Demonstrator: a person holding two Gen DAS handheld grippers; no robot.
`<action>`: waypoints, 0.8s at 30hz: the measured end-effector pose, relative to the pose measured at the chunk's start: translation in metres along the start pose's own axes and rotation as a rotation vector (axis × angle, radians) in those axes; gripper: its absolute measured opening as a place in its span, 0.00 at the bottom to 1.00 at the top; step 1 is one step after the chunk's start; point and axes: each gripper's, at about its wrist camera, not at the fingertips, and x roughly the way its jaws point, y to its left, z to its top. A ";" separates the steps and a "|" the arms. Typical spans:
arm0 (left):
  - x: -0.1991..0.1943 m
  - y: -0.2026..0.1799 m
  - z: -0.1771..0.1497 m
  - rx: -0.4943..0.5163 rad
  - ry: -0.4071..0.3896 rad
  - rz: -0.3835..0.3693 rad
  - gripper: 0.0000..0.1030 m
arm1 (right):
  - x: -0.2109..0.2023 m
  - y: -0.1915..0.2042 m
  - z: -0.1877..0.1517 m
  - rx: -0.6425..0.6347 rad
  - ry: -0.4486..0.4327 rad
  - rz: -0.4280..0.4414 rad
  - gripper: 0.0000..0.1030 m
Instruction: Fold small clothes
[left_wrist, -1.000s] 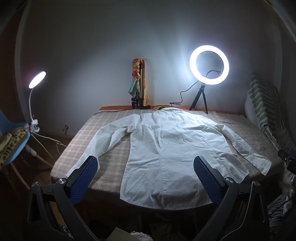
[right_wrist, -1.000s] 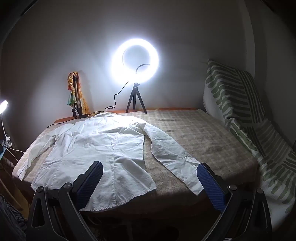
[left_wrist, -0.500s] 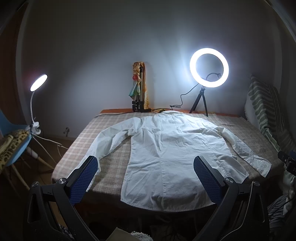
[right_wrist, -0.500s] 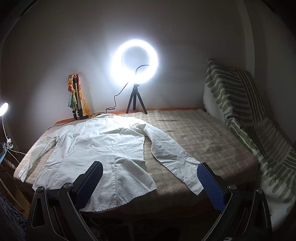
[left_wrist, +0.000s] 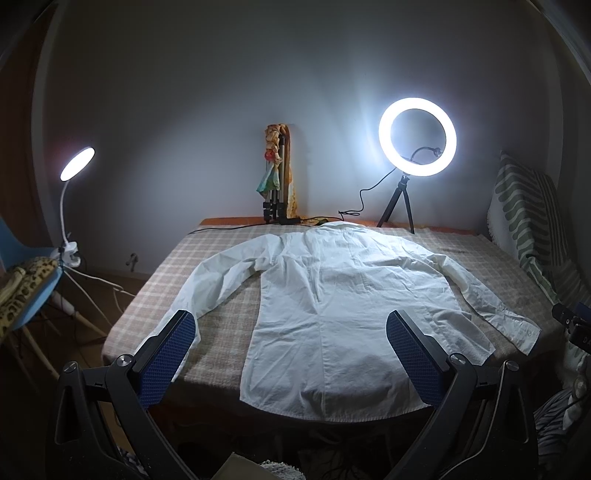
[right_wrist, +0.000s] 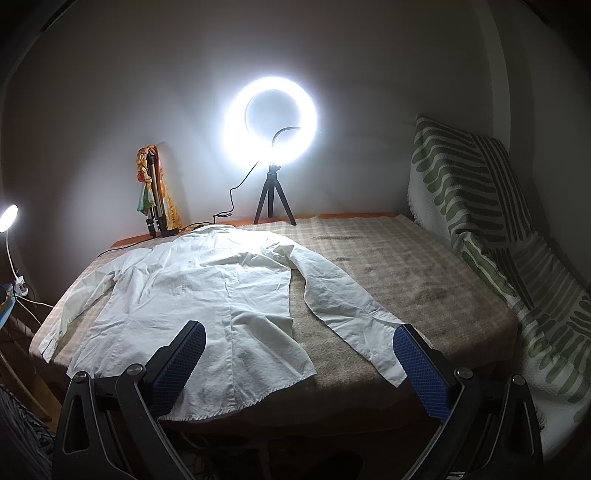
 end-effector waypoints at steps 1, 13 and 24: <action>0.000 0.000 0.000 0.000 0.000 0.000 1.00 | 0.000 0.000 0.000 0.003 0.000 0.001 1.00; 0.000 -0.002 0.003 0.003 -0.002 -0.001 1.00 | 0.002 -0.003 -0.002 0.014 0.006 0.005 1.00; 0.000 -0.001 0.006 0.002 -0.004 0.001 1.00 | 0.001 -0.005 -0.002 0.018 0.009 0.010 1.00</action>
